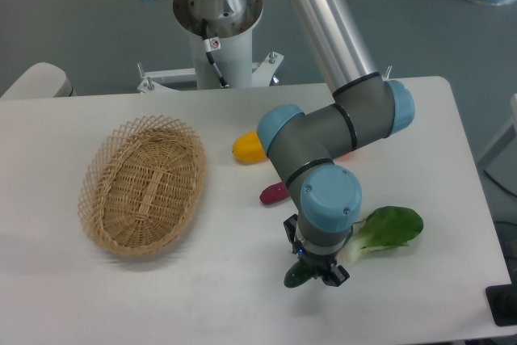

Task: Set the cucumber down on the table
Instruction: 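Carry the green cucumber in the gripper toward the basket side, then lower the held cucumber toward the table beside the basket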

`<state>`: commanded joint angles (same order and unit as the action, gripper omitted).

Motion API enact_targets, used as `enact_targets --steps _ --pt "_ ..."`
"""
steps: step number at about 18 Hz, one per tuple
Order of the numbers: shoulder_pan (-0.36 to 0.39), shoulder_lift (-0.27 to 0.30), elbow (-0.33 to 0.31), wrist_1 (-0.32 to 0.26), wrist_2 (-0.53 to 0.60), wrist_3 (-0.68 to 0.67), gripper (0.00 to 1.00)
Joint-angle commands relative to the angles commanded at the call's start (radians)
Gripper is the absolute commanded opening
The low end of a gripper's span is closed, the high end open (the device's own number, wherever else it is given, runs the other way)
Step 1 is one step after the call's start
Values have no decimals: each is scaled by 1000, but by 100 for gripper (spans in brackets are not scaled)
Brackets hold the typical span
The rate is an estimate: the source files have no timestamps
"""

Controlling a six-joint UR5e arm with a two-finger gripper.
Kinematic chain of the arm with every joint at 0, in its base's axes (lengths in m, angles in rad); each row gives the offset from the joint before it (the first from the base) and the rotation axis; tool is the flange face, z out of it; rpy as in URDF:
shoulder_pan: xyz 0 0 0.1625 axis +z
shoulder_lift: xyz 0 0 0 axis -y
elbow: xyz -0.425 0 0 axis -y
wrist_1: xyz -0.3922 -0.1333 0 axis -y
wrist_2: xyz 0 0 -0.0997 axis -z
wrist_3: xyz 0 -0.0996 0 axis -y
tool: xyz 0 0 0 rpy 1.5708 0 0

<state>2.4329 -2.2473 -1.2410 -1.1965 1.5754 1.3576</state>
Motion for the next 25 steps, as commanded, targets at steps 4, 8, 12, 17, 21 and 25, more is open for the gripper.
enact_targets --steps 4,8,12,17,21,25 --pt "-2 0 0 2 2 -2 8" --pt "-6 0 0 0 6 -3 8" --pt "-14 8 -11 -2 6 -8 7" --pt "-51 38 -63 0 8 -26 7" --pt "-95 34 -78 6 8 -194 7" --pt "-109 31 -89 8 6 -355 7"
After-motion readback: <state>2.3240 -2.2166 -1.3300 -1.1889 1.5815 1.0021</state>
